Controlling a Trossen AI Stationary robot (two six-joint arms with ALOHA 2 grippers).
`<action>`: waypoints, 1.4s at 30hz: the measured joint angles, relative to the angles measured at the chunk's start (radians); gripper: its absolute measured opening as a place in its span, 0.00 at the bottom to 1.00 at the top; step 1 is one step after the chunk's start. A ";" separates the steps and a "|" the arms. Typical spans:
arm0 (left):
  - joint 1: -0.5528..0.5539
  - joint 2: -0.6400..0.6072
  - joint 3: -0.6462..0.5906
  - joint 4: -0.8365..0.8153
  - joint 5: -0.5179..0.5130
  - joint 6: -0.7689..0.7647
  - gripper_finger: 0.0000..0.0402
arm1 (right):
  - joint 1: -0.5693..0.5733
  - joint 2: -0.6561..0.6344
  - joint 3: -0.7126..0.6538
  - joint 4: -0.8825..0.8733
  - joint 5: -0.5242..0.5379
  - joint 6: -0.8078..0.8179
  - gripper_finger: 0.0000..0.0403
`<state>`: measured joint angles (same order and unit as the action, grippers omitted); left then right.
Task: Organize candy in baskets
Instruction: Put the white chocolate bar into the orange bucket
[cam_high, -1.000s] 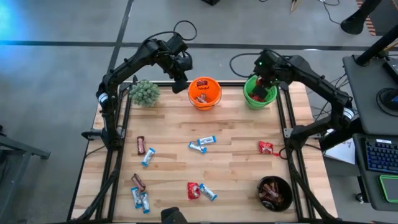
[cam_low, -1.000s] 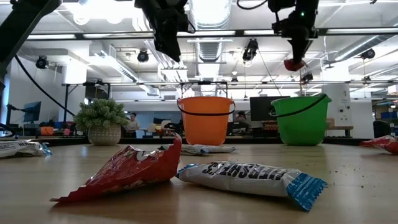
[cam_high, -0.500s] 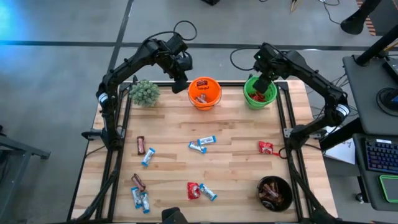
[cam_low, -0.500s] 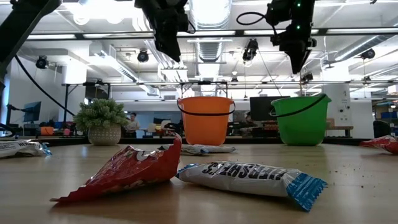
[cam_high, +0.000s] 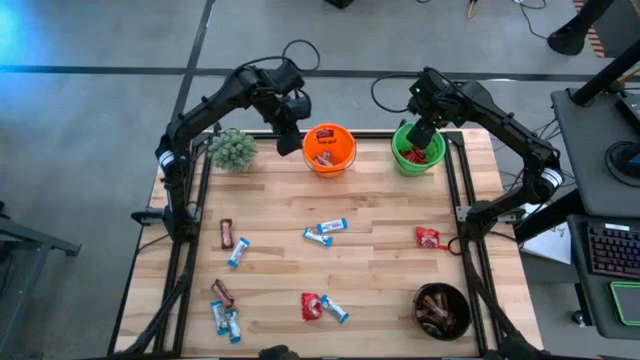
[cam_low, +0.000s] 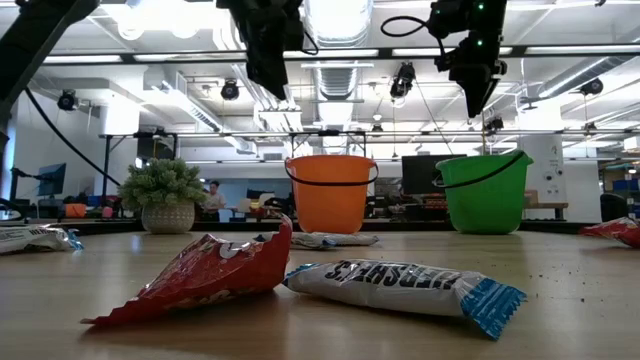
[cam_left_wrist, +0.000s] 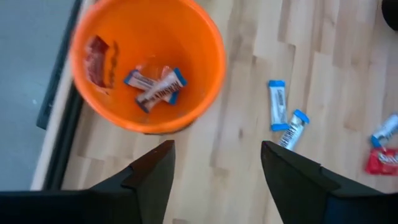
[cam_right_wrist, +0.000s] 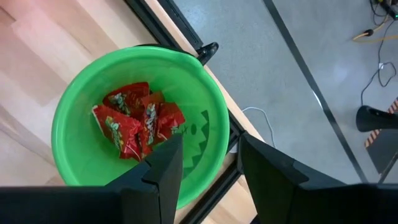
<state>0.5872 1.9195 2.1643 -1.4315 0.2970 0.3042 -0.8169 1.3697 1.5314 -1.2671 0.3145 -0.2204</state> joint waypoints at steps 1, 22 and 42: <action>-0.008 0.001 0.000 -0.014 0.000 0.000 0.55 | 0.000 0.000 0.000 0.000 0.000 -0.001 0.38; -0.298 0.091 -0.019 -0.059 -0.098 -0.061 0.53 | 0.000 -0.004 0.000 -0.047 0.000 0.001 0.36; -0.493 0.107 -0.341 0.199 -0.097 -0.236 0.53 | 0.001 -0.221 0.000 -0.086 -0.087 0.060 0.37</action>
<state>0.0938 2.0262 1.8234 -1.2321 0.1997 0.0685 -0.8162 1.1492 1.5314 -1.3535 0.2276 -0.1600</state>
